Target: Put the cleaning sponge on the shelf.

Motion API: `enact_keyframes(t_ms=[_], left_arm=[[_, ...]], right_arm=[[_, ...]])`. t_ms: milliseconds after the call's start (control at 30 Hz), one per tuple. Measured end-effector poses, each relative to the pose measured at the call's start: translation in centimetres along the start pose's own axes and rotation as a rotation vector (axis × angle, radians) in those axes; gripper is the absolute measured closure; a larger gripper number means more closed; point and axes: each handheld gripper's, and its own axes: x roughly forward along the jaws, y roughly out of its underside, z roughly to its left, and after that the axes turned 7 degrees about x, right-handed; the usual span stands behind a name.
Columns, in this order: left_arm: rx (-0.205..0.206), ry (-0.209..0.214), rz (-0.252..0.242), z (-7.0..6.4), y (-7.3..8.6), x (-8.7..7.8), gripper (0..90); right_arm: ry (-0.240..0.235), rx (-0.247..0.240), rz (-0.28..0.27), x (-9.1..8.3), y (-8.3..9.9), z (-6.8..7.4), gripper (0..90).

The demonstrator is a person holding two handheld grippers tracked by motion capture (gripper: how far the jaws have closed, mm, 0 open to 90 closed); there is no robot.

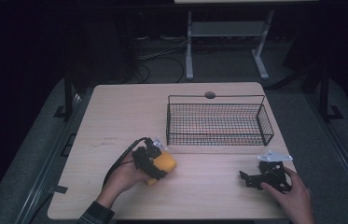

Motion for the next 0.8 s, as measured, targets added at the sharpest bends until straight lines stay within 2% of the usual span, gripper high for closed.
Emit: enact_keyframes(t_ms=[267, 800], left_arm=[[0.002, 0.009, -0.025, 0.0, -0.7, -0.8, 22.7], [0.040, 0.012, -0.026, 0.1, -2.8, -2.0, 22.7]], right_arm=[[0.000, 0.000, 0.000, 0.0, 0.0, 0.0, 1.2], [0.000, -0.001, 0.000, 0.0, 0.0, 0.0, 1.2]])
